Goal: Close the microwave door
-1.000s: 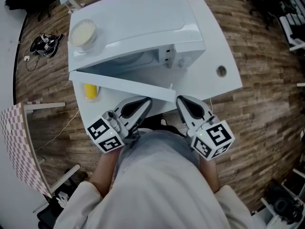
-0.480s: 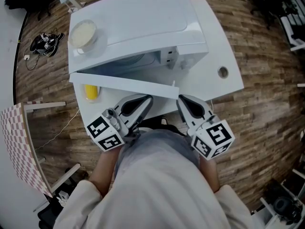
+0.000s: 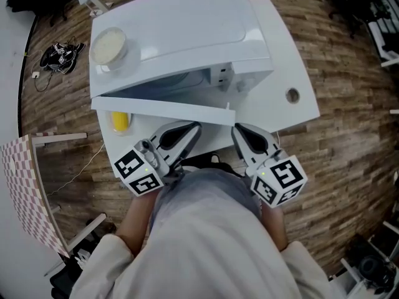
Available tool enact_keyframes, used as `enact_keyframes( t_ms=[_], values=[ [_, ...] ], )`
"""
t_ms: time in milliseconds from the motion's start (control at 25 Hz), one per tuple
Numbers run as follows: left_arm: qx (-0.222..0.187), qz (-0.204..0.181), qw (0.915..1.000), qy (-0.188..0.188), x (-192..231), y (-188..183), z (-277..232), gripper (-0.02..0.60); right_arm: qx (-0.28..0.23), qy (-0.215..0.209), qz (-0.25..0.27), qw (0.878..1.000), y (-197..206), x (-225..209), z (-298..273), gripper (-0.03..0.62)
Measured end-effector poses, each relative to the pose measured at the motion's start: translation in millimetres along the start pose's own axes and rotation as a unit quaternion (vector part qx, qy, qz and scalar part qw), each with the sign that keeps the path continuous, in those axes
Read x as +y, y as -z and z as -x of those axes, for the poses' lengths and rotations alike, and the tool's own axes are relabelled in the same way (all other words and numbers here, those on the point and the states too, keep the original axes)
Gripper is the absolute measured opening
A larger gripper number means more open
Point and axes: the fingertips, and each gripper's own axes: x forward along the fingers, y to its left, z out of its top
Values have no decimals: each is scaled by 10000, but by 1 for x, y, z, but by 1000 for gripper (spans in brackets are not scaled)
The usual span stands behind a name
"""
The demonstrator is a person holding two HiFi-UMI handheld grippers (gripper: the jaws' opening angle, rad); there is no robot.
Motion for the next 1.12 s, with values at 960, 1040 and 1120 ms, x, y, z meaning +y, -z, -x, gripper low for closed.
enact_keyframes(
  t_ms=[960, 1040, 1120],
  values=[
    [-121, 89, 9997, -185, 15, -10, -8, 14, -24, -195, 13, 9998, -10, -1, -17, 23],
    [-116, 77, 9998, -161, 16, -10, -8, 14, -28, -205, 17, 9998, -11, -2, -19, 23],
    [-97, 13, 9999, -52, 13, -11, -9, 14, -31, -209, 20, 9998, -13, -2, -21, 23]
  ],
)
